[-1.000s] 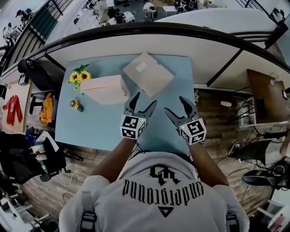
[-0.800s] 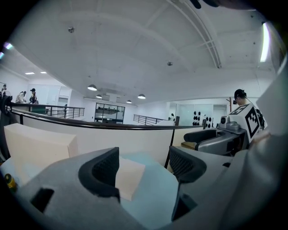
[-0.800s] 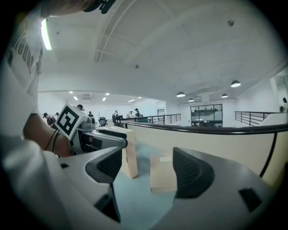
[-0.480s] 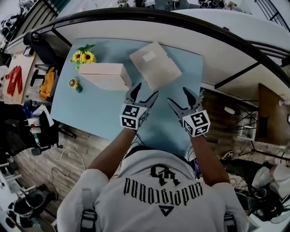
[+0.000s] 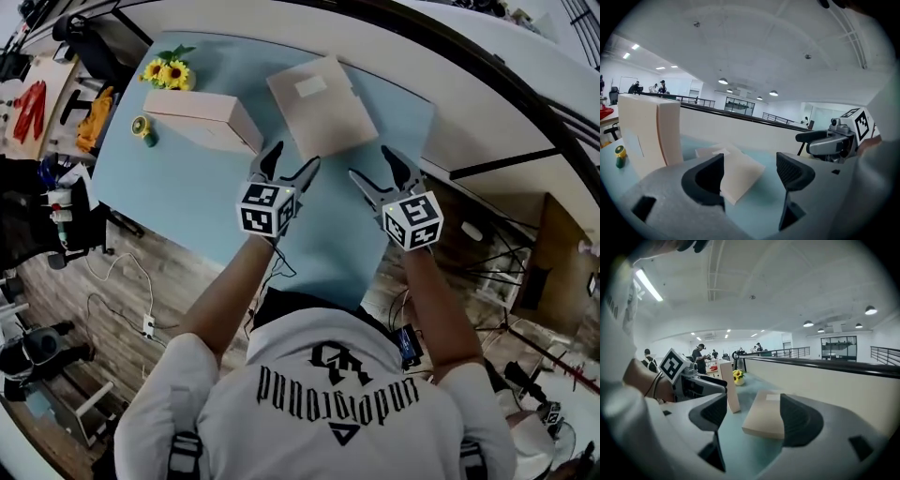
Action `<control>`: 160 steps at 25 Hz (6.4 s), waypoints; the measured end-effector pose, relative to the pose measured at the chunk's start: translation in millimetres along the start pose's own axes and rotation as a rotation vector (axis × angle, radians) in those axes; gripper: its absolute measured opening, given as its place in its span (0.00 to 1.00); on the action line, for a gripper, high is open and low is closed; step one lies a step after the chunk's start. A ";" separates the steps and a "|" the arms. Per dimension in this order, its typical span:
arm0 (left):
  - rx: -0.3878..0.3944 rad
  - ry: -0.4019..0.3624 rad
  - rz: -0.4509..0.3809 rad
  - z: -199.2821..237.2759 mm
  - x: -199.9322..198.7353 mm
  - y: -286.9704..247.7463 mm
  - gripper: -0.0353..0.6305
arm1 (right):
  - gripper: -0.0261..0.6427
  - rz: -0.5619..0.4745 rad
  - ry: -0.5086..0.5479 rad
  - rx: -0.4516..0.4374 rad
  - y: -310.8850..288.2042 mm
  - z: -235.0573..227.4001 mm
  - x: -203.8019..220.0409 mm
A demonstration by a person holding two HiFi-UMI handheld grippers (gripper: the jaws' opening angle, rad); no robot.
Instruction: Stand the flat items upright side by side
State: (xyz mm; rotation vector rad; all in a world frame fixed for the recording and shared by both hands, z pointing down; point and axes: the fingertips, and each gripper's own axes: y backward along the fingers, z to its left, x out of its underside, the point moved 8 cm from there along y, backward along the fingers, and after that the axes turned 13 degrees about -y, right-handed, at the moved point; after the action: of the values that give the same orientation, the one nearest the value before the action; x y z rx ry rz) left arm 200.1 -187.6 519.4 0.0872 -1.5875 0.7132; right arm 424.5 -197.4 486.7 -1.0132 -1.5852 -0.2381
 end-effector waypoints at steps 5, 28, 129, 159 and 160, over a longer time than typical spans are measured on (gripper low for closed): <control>-0.062 0.025 0.030 4.7 3.7 -22.8 0.60 | 0.57 0.062 0.003 -0.048 -25.5 -34.2 -1.6; -0.164 0.229 0.267 75.7 84.7 -144.7 0.62 | 0.62 0.395 -0.049 -0.074 -204.8 -166.8 28.7; 0.000 -0.166 0.005 24.4 21.7 192.6 0.60 | 0.54 -0.181 -0.029 0.335 38.0 193.1 52.8; 0.105 -0.310 -0.008 261.3 78.7 220.5 0.61 | 0.52 -0.234 0.013 0.486 -171.0 318.8 64.4; 0.112 -0.314 -0.008 266.2 80.9 219.3 0.61 | 0.52 -0.234 0.012 0.496 -175.5 321.0 66.1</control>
State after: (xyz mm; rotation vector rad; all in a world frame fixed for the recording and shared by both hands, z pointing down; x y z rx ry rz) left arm -146.2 -113.1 515.7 0.2999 -1.8432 0.8107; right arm 78.1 -65.0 513.5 -0.4435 -1.6411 -0.0039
